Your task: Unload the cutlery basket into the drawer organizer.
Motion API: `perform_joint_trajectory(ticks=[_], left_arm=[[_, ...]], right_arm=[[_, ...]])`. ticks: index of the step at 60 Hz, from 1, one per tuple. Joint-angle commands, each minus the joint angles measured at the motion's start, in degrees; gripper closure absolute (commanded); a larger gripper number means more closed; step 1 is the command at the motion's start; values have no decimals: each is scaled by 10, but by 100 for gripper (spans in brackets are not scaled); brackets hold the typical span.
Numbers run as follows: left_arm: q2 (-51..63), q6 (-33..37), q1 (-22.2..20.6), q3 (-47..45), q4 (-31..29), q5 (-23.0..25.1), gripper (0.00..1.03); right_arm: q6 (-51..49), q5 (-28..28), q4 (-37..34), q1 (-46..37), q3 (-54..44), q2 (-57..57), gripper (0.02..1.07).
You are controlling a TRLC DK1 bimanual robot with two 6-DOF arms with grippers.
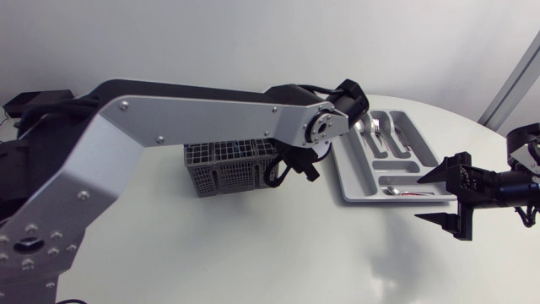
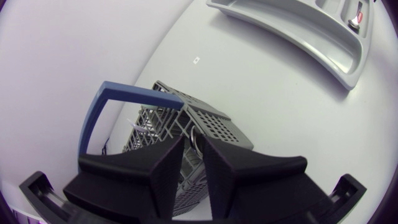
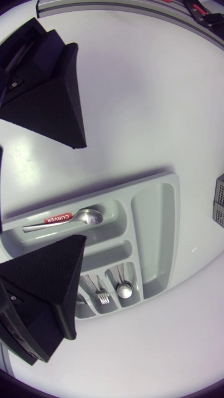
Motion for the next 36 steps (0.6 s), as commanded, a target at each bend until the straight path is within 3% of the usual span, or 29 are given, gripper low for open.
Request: perform_joint_trajectory(ticks=[1, 22, 36], left_arm=[[28, -11, 2, 19, 2, -7, 89], [21, -12, 0, 17, 3, -8, 100], [2, -9, -2, 8, 5, -7, 100]], right_arm=[[-19, -7, 5, -3, -17, -9, 7], [-26, -8, 5, -6, -24, -9, 7], [-29, -8, 12, -6, -32, -8, 7]])
